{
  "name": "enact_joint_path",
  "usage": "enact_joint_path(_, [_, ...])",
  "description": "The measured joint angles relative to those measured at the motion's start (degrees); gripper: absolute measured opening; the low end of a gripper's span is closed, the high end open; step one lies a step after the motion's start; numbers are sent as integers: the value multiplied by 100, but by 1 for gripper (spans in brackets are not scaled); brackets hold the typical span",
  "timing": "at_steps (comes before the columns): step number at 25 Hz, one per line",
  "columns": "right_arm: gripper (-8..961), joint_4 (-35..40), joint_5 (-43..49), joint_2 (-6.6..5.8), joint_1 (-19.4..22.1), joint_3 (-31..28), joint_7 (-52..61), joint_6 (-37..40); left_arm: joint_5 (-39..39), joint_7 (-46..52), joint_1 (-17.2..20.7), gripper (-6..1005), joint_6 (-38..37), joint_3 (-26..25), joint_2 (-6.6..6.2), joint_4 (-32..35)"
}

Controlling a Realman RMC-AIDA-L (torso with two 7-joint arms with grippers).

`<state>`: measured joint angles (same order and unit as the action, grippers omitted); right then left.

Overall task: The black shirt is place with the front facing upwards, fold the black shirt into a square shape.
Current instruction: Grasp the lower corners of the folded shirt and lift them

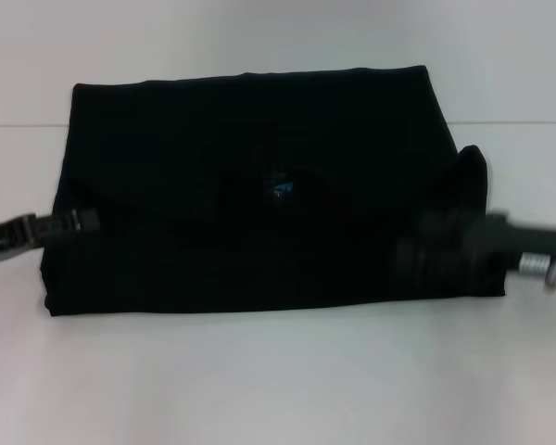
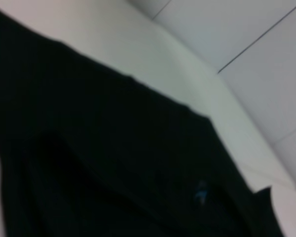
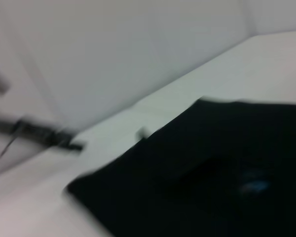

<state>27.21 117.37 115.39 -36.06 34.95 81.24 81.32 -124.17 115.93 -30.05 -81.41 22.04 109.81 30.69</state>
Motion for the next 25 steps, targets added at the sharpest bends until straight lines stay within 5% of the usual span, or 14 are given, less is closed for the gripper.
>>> enact_joint_path(7, [831, -76, 79, 407, 247, 374, -1074, 98, -373, -100, 7, 689, 329, 198, 43, 93])
enact_joint_path(16, [836, -330, 84, 432, 256, 540, -1271, 41, -691, 14, 13, 810, 934, 292, 70, 94])
enact_joint_path(25, [837, -346, 85, 432, 222, 540, -1241, 28, -940, 96, -12, 810, 942, 340, 79, 66])
